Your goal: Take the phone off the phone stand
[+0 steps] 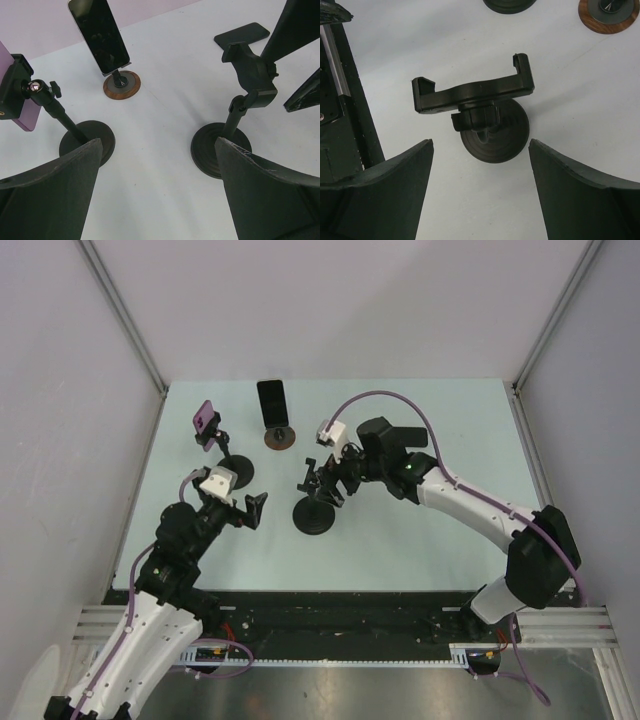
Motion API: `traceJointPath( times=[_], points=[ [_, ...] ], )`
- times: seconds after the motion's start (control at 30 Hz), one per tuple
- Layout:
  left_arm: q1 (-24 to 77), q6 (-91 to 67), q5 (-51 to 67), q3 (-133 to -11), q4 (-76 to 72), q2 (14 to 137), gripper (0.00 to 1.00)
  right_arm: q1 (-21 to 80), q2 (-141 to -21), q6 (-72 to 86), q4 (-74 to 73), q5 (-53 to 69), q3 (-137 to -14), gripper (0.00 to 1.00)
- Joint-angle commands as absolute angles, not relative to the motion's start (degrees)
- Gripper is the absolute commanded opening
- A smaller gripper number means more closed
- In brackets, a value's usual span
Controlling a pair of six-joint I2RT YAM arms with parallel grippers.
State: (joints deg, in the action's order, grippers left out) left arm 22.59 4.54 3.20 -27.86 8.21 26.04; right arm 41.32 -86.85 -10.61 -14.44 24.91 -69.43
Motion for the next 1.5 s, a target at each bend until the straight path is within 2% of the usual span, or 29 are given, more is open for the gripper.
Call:
traceJointPath(
  times=[0.0,0.13,0.23,0.33,0.37,0.43,0.47,0.53,0.7,0.97,1.17,1.47],
  points=[
    [23.12,4.83,3.52,-27.68,6.59,26.28,1.0,42.27,-88.5,-10.9,-8.27,25.4,-70.14,0.81],
    [23.12,4.92,3.52,-27.6,6.59,26.46,1.0,42.36,-89.91,-10.72,-6.42,24.7,-70.31,0.77],
    [23.12,5.01,3.52,-27.6,6.59,26.54,1.0,42.36,-90.96,-10.37,-5.28,23.65,-70.58,0.7],
    [23.12,5.18,3.43,-27.6,6.59,26.46,1.0,42.36,-91.14,-9.93,-4.31,22.77,-70.58,0.53],
    [23.12,5.1,3.43,-27.6,6.59,26.46,1.0,42.28,-90.88,-9.93,-4.22,22.68,-70.58,0.41],
    [23.12,5.18,3.34,-27.6,6.59,26.45,1.0,42.19,-90.27,-10.02,-4.39,22.15,-70.49,0.28],
    [23.12,5.27,3.25,-27.6,6.59,26.37,1.0,42.01,-89.22,-10.02,-4.66,22.58,-70.49,0.15],
    [23.12,5.27,3.08,-27.51,6.59,26.28,1.0,40.52,-87.55,-9.93,-6.15,23.29,-70.58,0.01],
    [23.12,5.36,2.9,-27.51,6.68,26.02,1.0,34.82,-81.4,-11.42,-11.41,21.8,-70.49,0.0],
    [23.12,5.45,2.64,-27.51,6.59,26.01,1.0,12.35,-74.45,-8.88,-12.32,11.44,-70.49,0.0],
    [23.12,5.71,2.29,-27.51,6.59,25.93,1.0,-2.87,-78.03,-5.36,-4.59,5.38,-70.58,0.0],
    [23.12,6.15,1.23,-27.33,6.59,25.75,1.0,-12.03,-87.44,-0.71,10.45,-4.21,-72.16,0.0]
  ],
)
